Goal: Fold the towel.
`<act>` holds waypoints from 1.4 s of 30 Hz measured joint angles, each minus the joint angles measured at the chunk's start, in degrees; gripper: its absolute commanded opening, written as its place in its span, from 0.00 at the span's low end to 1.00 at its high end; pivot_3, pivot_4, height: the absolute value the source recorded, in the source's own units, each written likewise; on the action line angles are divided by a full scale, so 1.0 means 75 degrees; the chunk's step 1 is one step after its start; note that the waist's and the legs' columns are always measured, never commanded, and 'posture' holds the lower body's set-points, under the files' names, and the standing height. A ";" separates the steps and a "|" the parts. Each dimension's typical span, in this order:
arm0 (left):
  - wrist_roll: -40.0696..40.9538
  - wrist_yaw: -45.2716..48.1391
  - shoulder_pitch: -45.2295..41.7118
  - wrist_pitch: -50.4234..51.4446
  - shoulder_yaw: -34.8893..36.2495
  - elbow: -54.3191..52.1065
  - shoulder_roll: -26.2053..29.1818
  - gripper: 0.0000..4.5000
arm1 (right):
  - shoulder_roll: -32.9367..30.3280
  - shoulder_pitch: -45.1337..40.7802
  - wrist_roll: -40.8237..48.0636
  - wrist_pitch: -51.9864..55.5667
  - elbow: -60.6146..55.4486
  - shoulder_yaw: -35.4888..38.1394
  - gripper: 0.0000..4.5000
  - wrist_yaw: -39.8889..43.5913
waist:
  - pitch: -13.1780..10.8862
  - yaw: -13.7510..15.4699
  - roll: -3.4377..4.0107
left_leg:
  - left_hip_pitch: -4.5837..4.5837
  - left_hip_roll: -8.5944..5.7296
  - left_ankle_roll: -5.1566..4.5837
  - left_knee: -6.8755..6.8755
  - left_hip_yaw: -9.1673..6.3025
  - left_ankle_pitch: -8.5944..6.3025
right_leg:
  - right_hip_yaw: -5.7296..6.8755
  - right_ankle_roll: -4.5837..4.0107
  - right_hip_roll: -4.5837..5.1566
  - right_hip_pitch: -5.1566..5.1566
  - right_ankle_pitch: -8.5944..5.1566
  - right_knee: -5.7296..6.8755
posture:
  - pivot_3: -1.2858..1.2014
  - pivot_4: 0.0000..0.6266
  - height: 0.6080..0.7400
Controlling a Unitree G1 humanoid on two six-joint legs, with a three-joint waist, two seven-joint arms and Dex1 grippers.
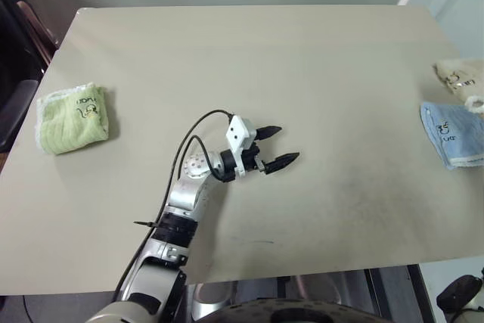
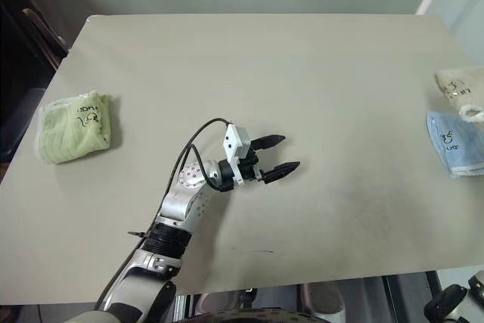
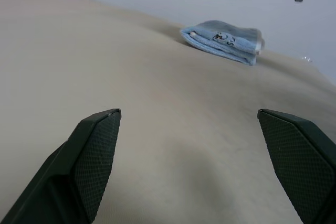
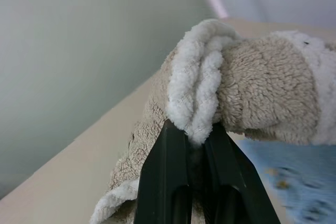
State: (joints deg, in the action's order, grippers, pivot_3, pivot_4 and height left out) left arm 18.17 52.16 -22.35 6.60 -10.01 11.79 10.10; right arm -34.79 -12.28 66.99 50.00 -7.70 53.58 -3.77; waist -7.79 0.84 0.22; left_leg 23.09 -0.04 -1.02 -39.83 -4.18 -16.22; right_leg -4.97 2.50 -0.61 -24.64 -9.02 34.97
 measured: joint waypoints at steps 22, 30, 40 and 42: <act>-0.0182 -0.0317 0.0274 -0.0051 -0.0030 -0.0189 -0.0025 1.00 | -0.0524 0.0309 -0.1213 -0.0382 0.2481 -0.0210 0.01 0.0651 | 0.0009 0.0001 0.0051 | 0.0004 -0.0001 -0.0011 -0.0005 0.0006 -0.0008 | -0.0004 -0.0026 0.0003 0.0005 -0.0023 -0.0002 | 0.52 0.24 1.00; -0.0185 -0.0342 0.0260 -0.0051 -0.0031 -0.0189 -0.0101 1.00 | -0.0504 0.0566 -0.1245 -0.0169 0.2448 -0.0367 0.43 0.0896 | 0.0009 0.0000 0.0053 | 0.0004 -0.0002 -0.0014 -0.0014 0.0011 -0.0009 | -0.0006 -0.0043 0.0003 0.0009 -0.0033 -0.0002 | 0.52 0.24 1.00; -0.0204 -0.0331 0.0247 -0.0050 -0.0032 -0.0188 -0.0089 1.00 | -0.0646 0.0846 -0.1067 0.0006 0.2277 0.0137 1.00 0.0890 | 0.0008 0.0023 0.0063 | 0.0010 -0.0004 -0.0021 -0.0016 0.0010 -0.0014 | -0.0007 -0.0037 0.0004 0.0012 -0.0043 -0.0001 | 0.52 0.24 1.00; -0.0212 -0.0327 0.0209 -0.0050 -0.0033 -0.0176 -0.0093 1.00 | -0.0777 0.1048 -0.0923 0.0111 0.2109 0.0435 1.00 0.0887 | 0.0007 0.0032 0.0065 | 0.0011 -0.0004 -0.0021 -0.0016 0.0010 -0.0016 | -0.0007 -0.0039 0.0004 0.0012 -0.0048 -0.0002 | 0.52 0.24 1.00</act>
State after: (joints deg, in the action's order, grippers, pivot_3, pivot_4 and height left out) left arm 16.58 49.70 -20.78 6.22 -10.25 10.47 9.41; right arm -40.62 -4.42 60.06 50.84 8.12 56.84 2.88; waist -7.74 1.08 0.71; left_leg 23.18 -0.07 -1.18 -39.95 -4.10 -16.34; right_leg -5.02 2.21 -0.57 -24.55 -9.37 34.95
